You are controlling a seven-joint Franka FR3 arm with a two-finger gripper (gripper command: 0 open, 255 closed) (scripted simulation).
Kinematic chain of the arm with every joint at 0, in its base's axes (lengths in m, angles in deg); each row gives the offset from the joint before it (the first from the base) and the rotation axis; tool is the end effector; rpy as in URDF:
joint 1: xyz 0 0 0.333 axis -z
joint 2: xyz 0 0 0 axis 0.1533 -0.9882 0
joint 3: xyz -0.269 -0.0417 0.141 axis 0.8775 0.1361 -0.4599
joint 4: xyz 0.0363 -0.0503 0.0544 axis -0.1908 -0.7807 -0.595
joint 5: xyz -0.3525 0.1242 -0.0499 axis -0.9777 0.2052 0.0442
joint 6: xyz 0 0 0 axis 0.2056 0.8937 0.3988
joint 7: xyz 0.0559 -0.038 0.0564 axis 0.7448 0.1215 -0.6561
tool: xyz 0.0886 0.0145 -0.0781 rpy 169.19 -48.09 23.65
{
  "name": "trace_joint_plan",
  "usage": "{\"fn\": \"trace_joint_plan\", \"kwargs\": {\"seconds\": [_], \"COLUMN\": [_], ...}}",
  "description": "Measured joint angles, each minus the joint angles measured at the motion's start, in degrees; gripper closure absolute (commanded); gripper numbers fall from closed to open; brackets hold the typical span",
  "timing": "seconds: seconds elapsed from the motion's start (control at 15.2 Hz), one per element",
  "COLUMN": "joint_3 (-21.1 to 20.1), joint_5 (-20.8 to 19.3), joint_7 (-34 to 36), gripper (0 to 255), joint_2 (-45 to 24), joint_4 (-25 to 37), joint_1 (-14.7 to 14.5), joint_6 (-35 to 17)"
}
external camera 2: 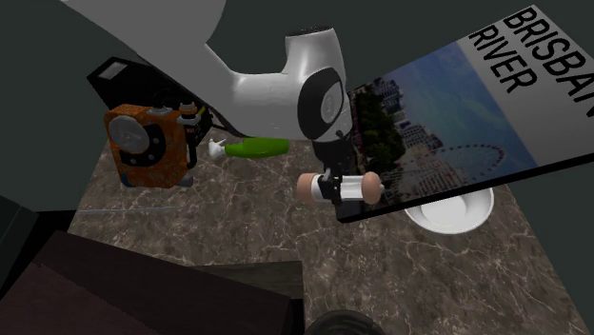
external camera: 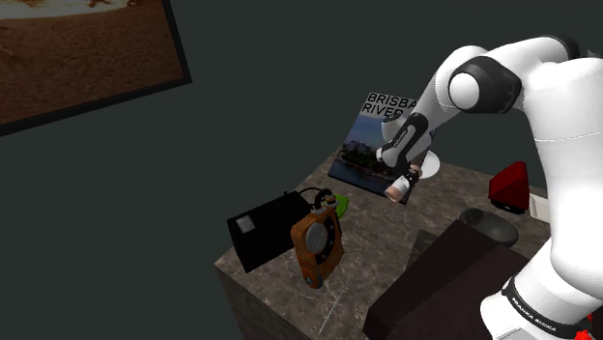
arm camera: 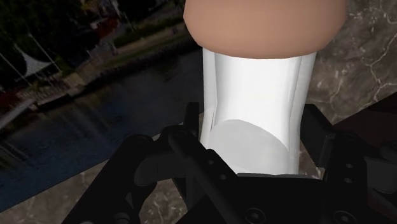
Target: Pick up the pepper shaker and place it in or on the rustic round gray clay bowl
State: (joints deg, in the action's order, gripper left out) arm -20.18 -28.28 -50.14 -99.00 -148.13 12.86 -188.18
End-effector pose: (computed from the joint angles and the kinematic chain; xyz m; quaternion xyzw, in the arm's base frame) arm 0.5115 -0.2530 0.1367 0.7405 0.6447 -0.1833 0.0488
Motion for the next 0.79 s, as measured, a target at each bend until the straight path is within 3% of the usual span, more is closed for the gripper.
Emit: {"fn": "trace_joint_plan", "kwargs": {"seconds": [0.79], "joint_3": [1.44], "joint_5": [-1.24], "joint_7": [-1.2], "gripper": [255], "joint_2": [8.2], "joint_4": [-1.75], "joint_1": [-1.54], "joint_6": [6.15]}}
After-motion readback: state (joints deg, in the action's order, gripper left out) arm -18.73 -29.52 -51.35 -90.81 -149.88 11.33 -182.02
